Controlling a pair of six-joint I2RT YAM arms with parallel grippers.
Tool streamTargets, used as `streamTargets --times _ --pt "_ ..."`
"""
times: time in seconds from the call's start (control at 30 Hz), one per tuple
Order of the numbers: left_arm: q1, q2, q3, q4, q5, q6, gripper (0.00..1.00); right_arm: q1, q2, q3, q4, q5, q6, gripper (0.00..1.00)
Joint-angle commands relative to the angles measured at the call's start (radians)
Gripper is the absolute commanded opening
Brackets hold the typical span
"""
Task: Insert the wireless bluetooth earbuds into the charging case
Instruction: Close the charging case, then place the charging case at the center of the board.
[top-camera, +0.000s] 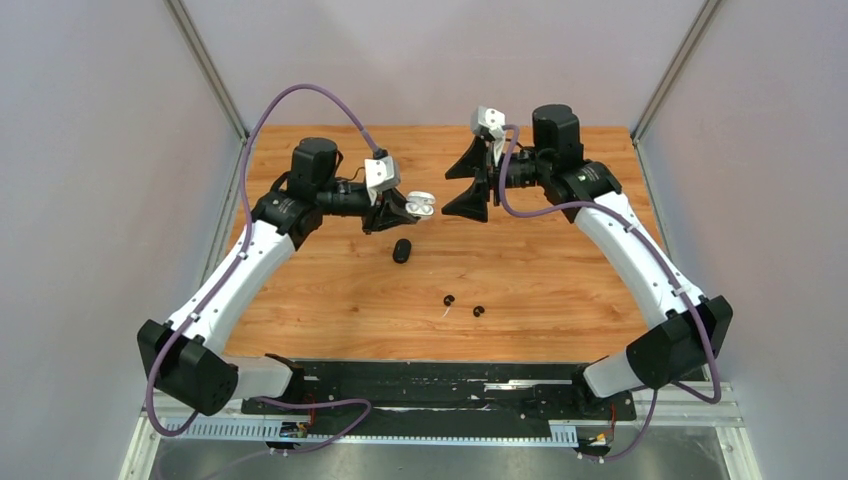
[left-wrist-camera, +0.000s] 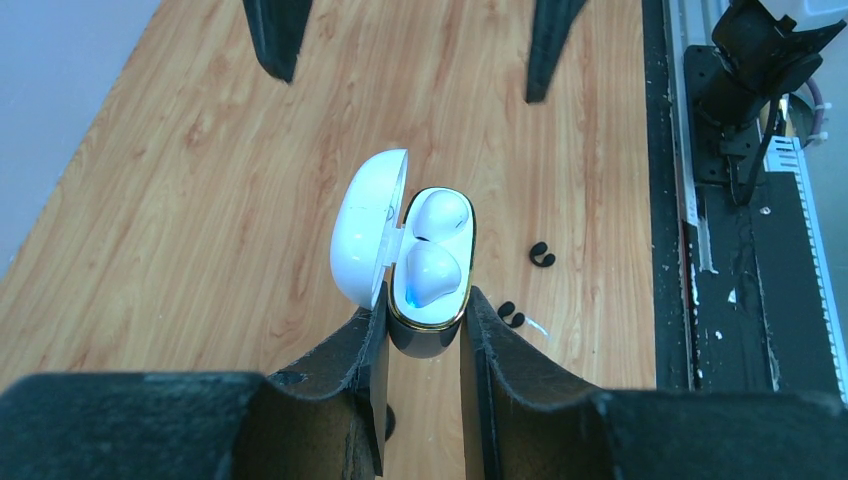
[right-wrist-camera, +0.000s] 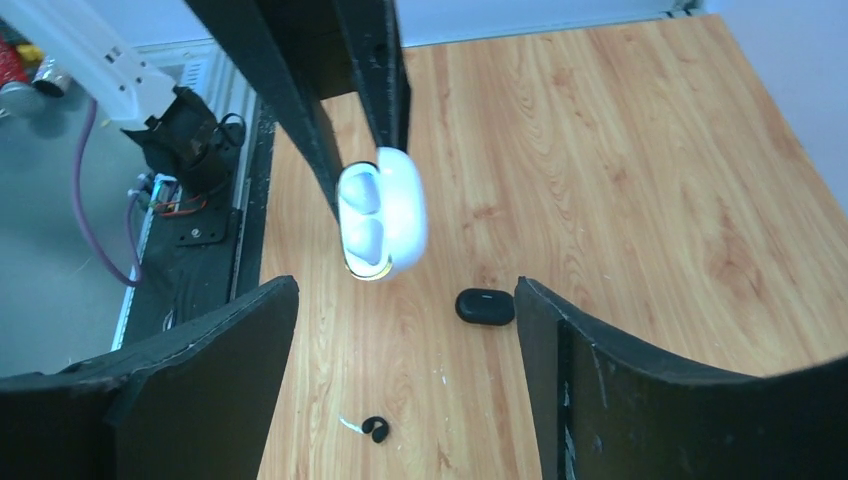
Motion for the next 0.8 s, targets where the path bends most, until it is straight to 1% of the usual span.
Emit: streamTargets --times 0.0,0.13,0.17,0.2,0.23,0.3,0.4,0.43,0.5,0.57,0.6,0.67,0.7,0.77 --pt "0.003 0.022 0.060 0.009 0.024 0.010 0.00 0.027 0.052 0.030 -0.051 -0.125 -0.098 0.81" --pt "0.004 0.036 0.057 0.033 0.022 -0.031 0.00 0.064 0.142 0.092 -0.048 -0.126 -0.121 0.81" --pt "0.004 0.041 0.058 0.055 -0.009 -0.057 0.00 0.077 0.158 0.109 -0.050 -0.124 -0.129 0.80" --pt "0.006 0.055 0.064 0.067 -0.045 -0.128 0.00 0.092 0.167 0.128 -0.051 -0.106 -0.139 0.79" --pt "0.010 0.063 0.071 0.077 -0.055 -0.157 0.00 0.108 0.168 0.134 -0.054 -0.067 -0.154 0.77" --pt "0.022 0.095 0.100 0.070 -0.075 -0.274 0.00 0.143 0.146 0.121 -0.062 0.026 -0.206 0.77" --pt "0.064 0.147 0.130 0.065 -0.107 -0.408 0.00 0.194 0.093 0.061 -0.059 0.209 -0.283 0.78" --pt "0.076 0.156 0.131 0.075 -0.109 -0.488 0.00 0.199 0.079 0.041 -0.056 0.262 -0.285 0.78" --pt "0.134 0.182 0.126 0.095 -0.111 -0.593 0.00 0.201 0.053 0.000 -0.033 0.360 -0.253 0.80" --pt "0.169 0.211 0.124 0.073 -0.089 -0.619 0.00 0.199 0.026 -0.059 0.021 0.464 -0.216 0.83" --pt "0.177 0.232 0.129 0.039 -0.083 -0.614 0.00 0.192 0.017 -0.082 0.034 0.480 -0.213 0.84" --pt "0.197 0.247 0.118 -0.009 -0.091 -0.581 0.00 0.174 0.009 -0.126 0.050 0.499 -0.202 0.85" --pt "0.204 0.258 0.108 -0.030 -0.103 -0.539 0.00 0.159 0.012 -0.148 0.057 0.507 -0.187 0.86" --pt "0.218 0.291 0.093 -0.118 -0.163 -0.474 0.00 0.119 0.034 -0.189 0.060 0.488 -0.153 0.86"
